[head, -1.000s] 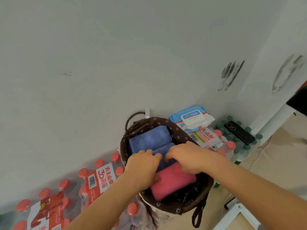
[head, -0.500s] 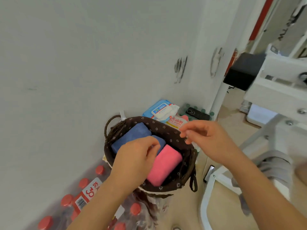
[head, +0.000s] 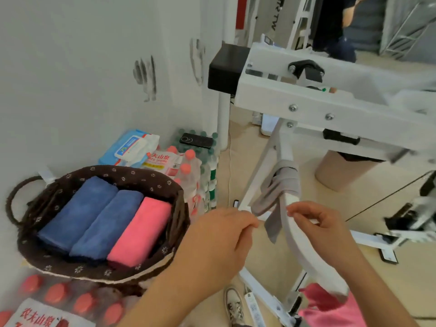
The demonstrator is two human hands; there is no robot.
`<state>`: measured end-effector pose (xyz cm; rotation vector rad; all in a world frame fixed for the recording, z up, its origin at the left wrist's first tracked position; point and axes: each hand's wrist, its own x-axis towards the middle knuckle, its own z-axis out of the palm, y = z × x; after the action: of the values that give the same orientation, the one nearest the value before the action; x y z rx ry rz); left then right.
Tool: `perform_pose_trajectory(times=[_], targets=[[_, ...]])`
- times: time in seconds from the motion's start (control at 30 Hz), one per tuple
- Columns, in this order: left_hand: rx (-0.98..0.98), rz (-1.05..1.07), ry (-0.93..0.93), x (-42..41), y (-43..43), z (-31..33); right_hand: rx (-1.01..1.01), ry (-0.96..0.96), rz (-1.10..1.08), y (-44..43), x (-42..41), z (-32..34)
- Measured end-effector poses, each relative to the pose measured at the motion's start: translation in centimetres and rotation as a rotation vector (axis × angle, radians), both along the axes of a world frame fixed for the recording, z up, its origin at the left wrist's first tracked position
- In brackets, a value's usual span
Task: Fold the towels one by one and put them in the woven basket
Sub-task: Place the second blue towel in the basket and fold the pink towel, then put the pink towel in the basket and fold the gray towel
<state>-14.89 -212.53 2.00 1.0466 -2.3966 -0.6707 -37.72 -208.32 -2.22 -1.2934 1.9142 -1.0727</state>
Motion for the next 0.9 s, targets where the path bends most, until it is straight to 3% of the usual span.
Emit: perform_pose_trajectory(times=[0.33,0.57,0.77,0.9], targets=[[0.142,-0.084,-0.224,-12.4,-4.3,-7.6,0.225,0.054,-0.071,-2.5,-8.2,-6.4],[0.098,-0.042,-0.233,-18.5,-9.7,-12.4,0.230,0.118,-0.038,-7.0,-11.3,-8.9],[-0.074,-0.053,-0.250,-20.4,-11.4,-14.2,0.266,0.019,0.030,-9.3,-13.0,-9.6],[-0.252,-0.138,-0.380,-21.0,-11.8,-14.9,0.307,0.022,0.051,-10.4,-14.2,-9.2]])
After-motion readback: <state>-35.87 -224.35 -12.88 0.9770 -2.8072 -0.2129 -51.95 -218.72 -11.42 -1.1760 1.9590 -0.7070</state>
